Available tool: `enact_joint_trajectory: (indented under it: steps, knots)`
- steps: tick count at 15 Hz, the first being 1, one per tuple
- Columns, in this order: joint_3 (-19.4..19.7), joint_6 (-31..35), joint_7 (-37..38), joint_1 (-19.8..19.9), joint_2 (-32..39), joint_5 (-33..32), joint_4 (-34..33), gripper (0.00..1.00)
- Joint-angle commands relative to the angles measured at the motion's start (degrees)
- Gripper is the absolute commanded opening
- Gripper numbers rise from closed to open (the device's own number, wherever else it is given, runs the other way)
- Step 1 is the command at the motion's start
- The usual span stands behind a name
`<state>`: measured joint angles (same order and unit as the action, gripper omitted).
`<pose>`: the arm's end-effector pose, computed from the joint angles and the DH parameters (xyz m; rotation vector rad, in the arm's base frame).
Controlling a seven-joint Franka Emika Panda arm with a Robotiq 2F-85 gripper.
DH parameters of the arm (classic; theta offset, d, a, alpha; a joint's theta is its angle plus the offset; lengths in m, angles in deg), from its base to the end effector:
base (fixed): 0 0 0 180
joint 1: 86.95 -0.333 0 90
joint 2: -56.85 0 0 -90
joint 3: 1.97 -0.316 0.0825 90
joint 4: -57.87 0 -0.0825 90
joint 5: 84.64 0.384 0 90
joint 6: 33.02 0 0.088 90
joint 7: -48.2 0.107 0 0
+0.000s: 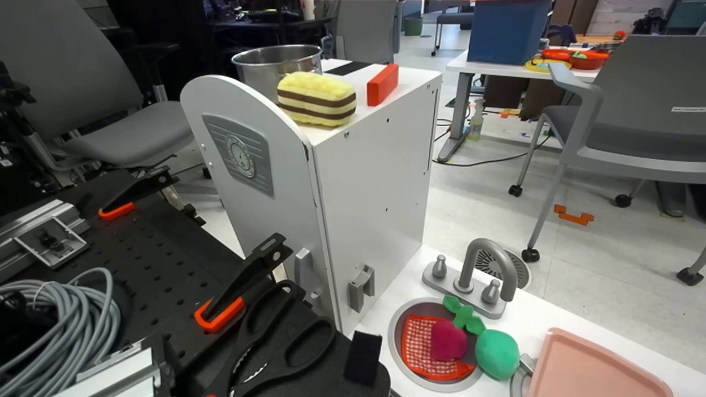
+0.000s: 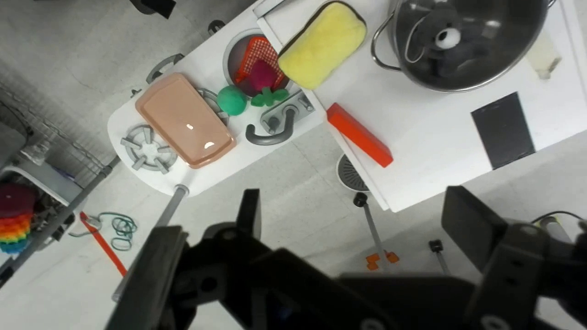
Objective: Remove the purple plushy from the pot and put it in the sink
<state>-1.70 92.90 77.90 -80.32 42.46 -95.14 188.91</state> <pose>0.4816 -0.0648 0.4702 2.8975 -0.8067 0.2853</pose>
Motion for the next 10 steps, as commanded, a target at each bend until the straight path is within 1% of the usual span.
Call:
enact_joint_trajectory:
  steps: [1,5,6,8,10]
  knots:
    - [-1.2,4.2,-6.8,-2.6,-5.2,2.0,4.3,1.0]
    - [-2.4,6.6,-16.0,-7.9,-8.3,9.1,8.6,1.0]
    - [-2.8,4.7,-12.1,-5.4,-5.6,6.8,5.6,1.0]
    - [-3.4,5.3,-14.0,-7.0,-6.7,8.2,7.2,1.0]
    - [-3.4,5.5,-14.5,-7.2,-7.1,8.2,7.6,1.0]
